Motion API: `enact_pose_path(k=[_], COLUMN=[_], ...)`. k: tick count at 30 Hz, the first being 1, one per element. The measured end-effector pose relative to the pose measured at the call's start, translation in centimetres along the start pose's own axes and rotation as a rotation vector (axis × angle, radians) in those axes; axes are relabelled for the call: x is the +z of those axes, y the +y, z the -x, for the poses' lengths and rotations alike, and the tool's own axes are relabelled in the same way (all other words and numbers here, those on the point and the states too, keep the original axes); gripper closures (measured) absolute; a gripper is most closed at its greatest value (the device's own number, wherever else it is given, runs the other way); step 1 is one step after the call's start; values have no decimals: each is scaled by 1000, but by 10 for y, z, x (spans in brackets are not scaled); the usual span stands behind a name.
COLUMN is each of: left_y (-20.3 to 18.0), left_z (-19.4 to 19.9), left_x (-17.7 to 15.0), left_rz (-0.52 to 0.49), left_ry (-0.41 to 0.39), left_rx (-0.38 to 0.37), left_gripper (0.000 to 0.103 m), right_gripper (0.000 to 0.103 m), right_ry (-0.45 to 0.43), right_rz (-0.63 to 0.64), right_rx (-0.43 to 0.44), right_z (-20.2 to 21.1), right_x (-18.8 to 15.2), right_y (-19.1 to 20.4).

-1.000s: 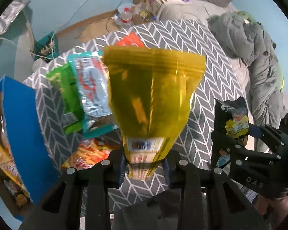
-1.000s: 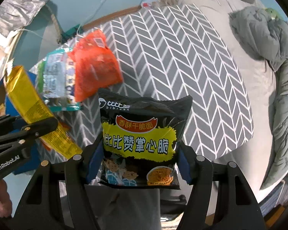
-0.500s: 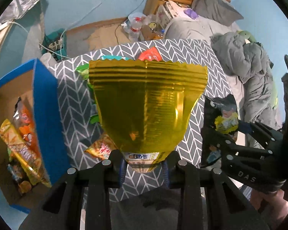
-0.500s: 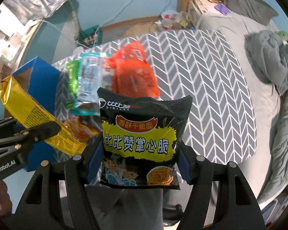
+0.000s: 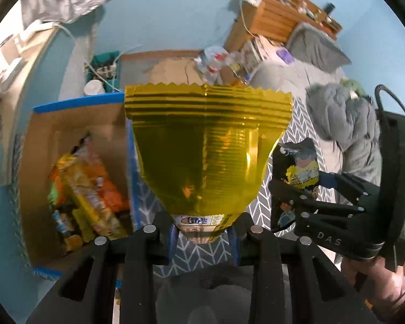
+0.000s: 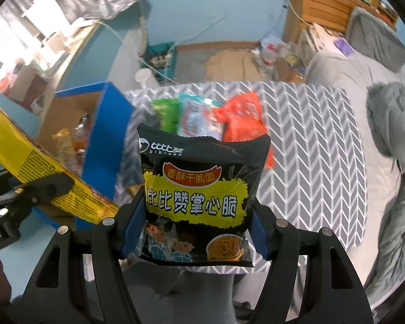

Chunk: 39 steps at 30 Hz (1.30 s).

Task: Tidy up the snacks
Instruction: 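Carry the wafer bar and black bag over the cardboard box, then open both tools to drop the wafer bar and black bag into box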

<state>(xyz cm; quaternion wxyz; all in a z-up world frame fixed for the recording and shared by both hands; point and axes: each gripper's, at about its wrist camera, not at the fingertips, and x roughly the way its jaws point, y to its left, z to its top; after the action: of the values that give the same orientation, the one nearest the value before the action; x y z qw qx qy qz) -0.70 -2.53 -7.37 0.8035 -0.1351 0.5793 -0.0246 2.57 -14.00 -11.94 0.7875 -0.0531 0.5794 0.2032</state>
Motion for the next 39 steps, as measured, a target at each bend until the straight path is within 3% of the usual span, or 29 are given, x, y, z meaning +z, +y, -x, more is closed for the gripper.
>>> enact_pose_path(k=[14, 23, 32, 39], left_y=[95, 140, 184, 192], left_z=[52, 69, 43, 11], left_x=[-23, -40, -39, -32], left_rz=[199, 274, 296, 267], left_ry=[-75, -95, -35, 24], left_rx=[57, 104, 125, 112], left_gripper=[72, 72, 72, 72], right_gripper=[36, 36, 36, 36], right_ry=[-6, 10, 55, 98], right_rz=[166, 237, 263, 235], right_rx=[116, 165, 205, 234], right_z=[-10, -27, -56, -81], right_x=[22, 30, 37, 46], right_y=[98, 150, 185, 192])
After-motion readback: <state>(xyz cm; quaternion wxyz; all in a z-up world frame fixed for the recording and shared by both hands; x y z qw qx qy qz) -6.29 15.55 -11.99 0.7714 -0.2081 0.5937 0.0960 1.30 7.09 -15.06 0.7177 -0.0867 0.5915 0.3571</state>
